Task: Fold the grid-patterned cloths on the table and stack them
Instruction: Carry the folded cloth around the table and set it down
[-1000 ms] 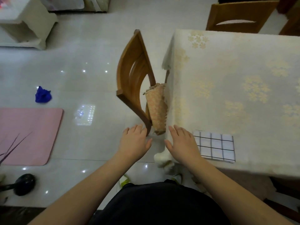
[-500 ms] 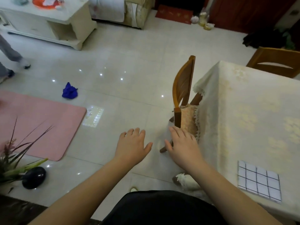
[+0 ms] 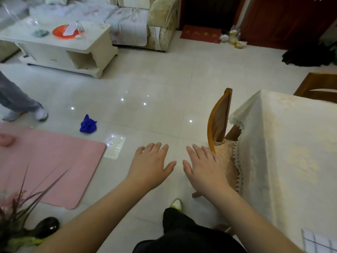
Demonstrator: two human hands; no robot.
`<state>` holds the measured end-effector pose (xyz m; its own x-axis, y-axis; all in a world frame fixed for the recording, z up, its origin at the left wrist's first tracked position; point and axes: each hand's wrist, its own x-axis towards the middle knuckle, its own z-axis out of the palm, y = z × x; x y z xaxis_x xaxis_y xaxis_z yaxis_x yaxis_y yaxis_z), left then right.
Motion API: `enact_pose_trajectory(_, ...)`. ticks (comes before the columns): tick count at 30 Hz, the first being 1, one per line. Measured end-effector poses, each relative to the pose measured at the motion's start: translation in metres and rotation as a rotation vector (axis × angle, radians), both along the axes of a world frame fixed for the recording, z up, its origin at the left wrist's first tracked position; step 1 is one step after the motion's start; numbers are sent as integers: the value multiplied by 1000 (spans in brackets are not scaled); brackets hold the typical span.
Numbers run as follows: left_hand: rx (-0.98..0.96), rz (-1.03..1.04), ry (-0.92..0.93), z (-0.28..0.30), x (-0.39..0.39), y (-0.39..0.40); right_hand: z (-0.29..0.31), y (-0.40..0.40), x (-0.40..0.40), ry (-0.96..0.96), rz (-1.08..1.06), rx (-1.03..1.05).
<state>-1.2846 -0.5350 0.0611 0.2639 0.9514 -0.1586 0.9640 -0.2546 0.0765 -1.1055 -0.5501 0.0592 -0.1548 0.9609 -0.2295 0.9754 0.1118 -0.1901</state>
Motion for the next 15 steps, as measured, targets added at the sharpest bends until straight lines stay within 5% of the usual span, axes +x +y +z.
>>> enact_pose_trajectory(15, -11, 22, -5, 12, -13, 170, 7, 176, -9, -27, 19, -31)
